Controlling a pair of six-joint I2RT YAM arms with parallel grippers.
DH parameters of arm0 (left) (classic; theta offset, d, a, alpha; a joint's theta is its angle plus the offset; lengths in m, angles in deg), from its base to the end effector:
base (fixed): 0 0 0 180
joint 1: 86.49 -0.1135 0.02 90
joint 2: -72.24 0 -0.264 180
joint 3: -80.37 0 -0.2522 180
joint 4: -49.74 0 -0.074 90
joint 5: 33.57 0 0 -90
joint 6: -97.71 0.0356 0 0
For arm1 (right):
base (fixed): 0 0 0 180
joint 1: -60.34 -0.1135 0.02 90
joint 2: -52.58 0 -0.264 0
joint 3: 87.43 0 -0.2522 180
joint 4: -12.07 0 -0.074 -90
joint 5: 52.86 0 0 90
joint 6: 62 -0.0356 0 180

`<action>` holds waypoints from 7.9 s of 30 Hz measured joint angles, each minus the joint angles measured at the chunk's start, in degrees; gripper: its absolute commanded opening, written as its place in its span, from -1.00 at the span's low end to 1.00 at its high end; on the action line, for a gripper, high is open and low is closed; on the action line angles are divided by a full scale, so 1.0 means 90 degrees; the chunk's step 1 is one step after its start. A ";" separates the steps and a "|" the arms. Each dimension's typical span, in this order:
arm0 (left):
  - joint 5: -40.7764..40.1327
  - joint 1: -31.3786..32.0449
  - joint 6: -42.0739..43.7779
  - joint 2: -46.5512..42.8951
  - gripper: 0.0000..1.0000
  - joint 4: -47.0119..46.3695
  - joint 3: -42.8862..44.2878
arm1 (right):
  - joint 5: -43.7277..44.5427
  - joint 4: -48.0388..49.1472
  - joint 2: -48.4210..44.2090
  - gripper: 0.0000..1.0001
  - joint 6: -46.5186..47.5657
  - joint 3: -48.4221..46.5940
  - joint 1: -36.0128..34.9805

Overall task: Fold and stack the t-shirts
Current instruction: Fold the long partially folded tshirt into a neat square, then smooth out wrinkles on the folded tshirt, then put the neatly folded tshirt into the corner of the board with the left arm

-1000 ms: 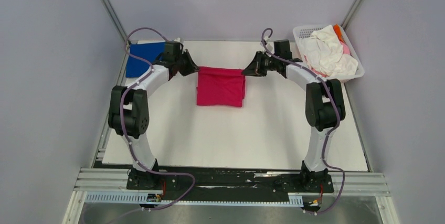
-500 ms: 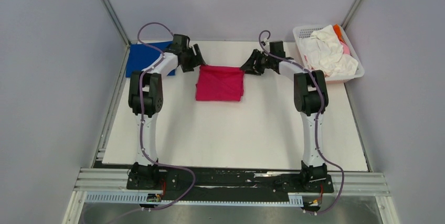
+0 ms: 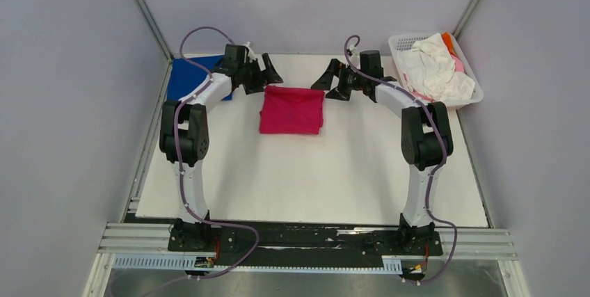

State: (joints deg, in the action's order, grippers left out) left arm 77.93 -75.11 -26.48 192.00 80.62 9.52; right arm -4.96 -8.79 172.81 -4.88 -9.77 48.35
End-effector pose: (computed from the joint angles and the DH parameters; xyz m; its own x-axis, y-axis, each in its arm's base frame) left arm 0.4672 -0.1073 0.2253 -0.7916 -0.3740 -0.4832 0.0095 0.7831 -0.6218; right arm 0.4560 0.1212 0.2013 -0.8755 0.2258 -0.4271 -0.2266 0.5889 0.7758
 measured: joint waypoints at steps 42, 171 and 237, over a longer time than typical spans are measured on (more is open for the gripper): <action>-0.0134 0.0306 -0.0556 0.0840 1.00 -0.0568 -0.0102 | -0.0236 0.1421 0.1702 1.00 -0.0767 -0.0721 -0.0466; -0.6824 0.0236 0.5280 0.0811 -1.00 0.0614 0.3007 | 0.6492 -0.0223 -0.5391 1.00 0.0406 0.5299 -0.0491; -0.5314 -0.2011 0.3279 0.1564 1.00 0.0335 0.2560 | 0.6496 -0.0379 -0.4486 1.00 0.0408 0.4869 -0.0367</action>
State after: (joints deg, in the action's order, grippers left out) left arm 30.11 -93.21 3.03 206.08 83.64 32.56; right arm 53.50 -12.20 132.44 -1.21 34.06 45.05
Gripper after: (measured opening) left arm 0.997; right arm 0.998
